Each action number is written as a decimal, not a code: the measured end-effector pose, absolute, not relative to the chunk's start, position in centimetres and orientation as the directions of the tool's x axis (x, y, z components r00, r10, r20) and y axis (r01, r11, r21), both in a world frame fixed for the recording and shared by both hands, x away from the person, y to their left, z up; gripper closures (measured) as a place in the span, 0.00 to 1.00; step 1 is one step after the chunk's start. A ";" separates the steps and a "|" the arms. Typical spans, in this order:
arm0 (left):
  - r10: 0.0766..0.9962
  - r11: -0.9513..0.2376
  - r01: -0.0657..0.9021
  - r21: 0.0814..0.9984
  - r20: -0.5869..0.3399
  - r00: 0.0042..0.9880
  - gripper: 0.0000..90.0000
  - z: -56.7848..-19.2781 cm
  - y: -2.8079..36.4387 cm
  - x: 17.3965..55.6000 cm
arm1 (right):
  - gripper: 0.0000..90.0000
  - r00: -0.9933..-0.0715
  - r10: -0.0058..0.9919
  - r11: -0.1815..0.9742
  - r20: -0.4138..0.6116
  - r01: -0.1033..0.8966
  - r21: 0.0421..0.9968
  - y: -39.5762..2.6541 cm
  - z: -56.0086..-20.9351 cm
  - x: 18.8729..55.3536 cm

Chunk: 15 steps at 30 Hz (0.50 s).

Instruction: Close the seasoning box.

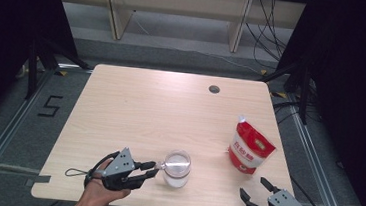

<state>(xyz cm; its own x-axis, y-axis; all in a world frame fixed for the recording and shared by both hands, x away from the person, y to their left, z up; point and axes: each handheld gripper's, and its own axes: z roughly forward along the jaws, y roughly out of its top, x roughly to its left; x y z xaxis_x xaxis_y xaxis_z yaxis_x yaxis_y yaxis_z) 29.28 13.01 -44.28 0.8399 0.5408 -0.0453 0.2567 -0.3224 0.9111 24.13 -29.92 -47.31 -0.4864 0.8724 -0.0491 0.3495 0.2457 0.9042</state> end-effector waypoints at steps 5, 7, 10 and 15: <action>0.541 -0.310 0.256 0.916 -0.052 0.840 0.74 -44.1 13.4 29.2 | 0.27 -0.492 0.869 0.252 -0.055 0.343 0.905 -29.9 -47.4 24.2; 0.539 -0.312 0.257 0.915 -0.052 0.841 0.72 -44.1 13.6 29.2 | 0.27 -0.485 0.872 0.253 -0.064 0.335 0.908 -29.9 -47.4 24.2; 0.550 -0.298 0.268 0.916 -0.065 0.833 0.67 -44.0 13.9 29.1 | 0.27 -0.491 0.869 0.259 -0.068 0.334 0.906 -29.9 -47.4 24.3; 0.545 -0.287 0.281 0.916 -0.085 0.834 0.60 -44.2 14.6 29.1 | 0.27 -0.489 0.870 0.255 -0.063 0.337 0.906 -29.9 -47.4 24.2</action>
<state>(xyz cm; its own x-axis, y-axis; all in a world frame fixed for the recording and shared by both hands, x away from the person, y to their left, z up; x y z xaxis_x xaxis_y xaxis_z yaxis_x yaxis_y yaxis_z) 29.07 14.63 -44.22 0.8342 0.5447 -0.0854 0.2814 -0.2874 0.9156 24.22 -29.88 -47.40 -0.4890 0.8700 -0.0628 0.3374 0.2550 0.9062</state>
